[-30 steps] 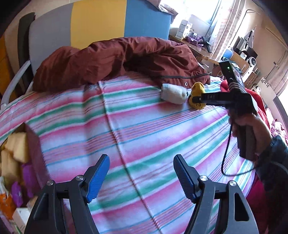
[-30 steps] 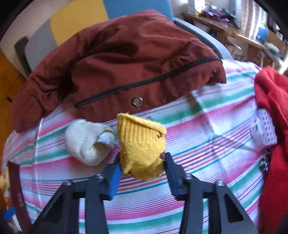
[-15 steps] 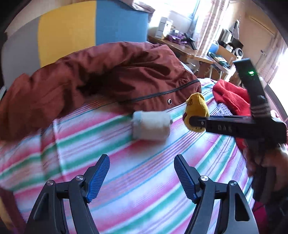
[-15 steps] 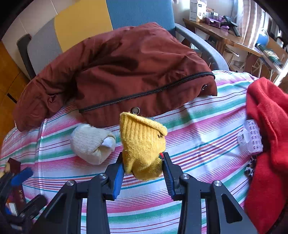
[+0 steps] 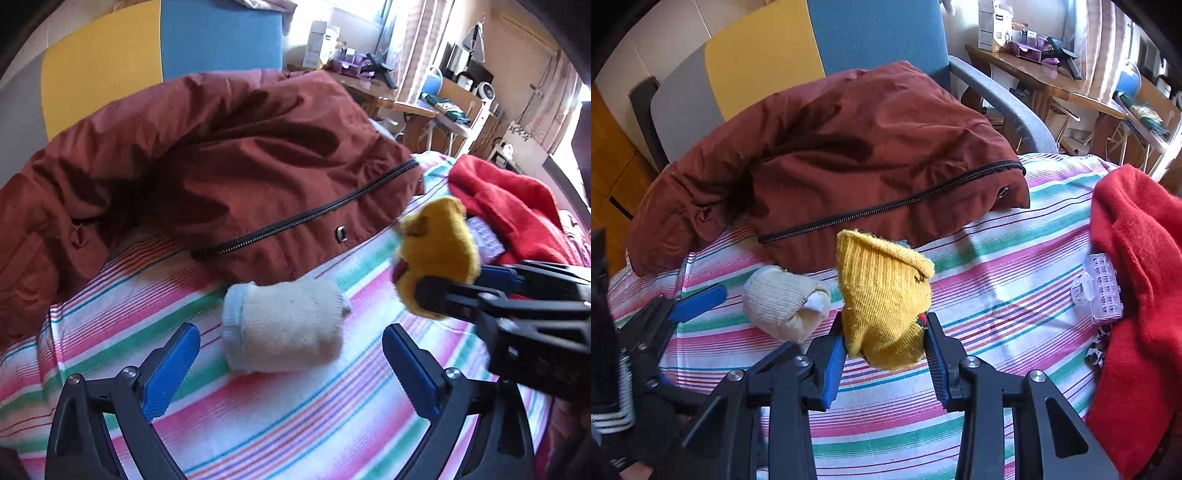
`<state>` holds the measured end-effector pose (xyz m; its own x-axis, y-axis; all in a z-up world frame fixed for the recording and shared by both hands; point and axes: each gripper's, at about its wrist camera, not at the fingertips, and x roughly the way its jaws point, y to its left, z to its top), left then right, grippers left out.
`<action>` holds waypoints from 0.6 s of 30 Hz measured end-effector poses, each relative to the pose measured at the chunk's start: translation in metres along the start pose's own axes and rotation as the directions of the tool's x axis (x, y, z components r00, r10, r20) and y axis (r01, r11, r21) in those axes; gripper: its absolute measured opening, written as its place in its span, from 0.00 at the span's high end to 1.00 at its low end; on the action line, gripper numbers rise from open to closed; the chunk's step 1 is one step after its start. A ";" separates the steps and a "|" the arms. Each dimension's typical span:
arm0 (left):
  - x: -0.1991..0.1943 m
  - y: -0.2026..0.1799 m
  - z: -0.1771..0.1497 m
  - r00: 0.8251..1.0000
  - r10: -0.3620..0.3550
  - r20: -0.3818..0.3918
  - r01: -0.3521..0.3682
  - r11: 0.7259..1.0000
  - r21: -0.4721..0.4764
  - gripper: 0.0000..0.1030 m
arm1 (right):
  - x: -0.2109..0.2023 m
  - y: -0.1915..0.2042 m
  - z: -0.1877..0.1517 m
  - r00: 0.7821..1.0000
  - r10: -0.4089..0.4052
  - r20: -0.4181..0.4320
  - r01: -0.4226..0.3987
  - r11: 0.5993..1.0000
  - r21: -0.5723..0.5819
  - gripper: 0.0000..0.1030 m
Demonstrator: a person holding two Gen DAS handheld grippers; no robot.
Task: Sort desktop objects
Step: 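Grasp the white sock with the left gripper while the right holds the yellow sock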
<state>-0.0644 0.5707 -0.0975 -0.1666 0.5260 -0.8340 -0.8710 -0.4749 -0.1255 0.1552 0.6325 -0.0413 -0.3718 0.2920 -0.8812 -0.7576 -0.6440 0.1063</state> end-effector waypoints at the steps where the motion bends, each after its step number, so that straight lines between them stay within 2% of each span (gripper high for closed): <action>1: 0.005 0.000 0.001 1.000 0.017 -0.006 -0.017 1.000 0.005 0.03 | 0.001 0.000 0.000 1.000 -0.002 -0.002 0.002 1.000 -0.001 0.61; 3: 0.016 0.004 0.001 0.998 0.044 -0.035 -0.044 0.999 0.002 0.14 | 0.003 0.001 -0.001 1.000 -0.008 -0.006 0.008 1.000 -0.004 0.61; 5: 0.021 0.009 0.000 0.998 -0.026 -0.055 0.024 0.999 -0.036 0.29 | 0.005 0.002 -0.001 1.000 -0.021 -0.012 0.020 1.000 -0.016 0.61; 7: 0.017 0.009 -0.004 0.998 -0.044 -0.037 0.043 0.999 -0.032 0.35 | 0.008 0.004 -0.002 0.999 -0.029 -0.017 0.028 0.999 -0.028 0.61; 10: 0.009 0.006 -0.013 0.999 -0.025 -0.021 0.025 1.000 -0.004 0.36 | 0.011 0.009 -0.004 0.999 -0.023 -0.024 0.022 0.998 -0.058 0.61; 18: -0.033 0.026 -0.067 0.999 0.042 -0.010 -0.043 0.996 -0.083 0.36 | 0.018 0.040 -0.017 0.995 0.064 -0.074 -0.078 0.975 -0.206 0.61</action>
<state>-0.0512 0.4939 -0.1095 -0.1989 0.4984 -0.8438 -0.8219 -0.5537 -0.1333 0.1269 0.6000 -0.0602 -0.3793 0.1970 -0.9041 -0.5991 -0.7969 0.0777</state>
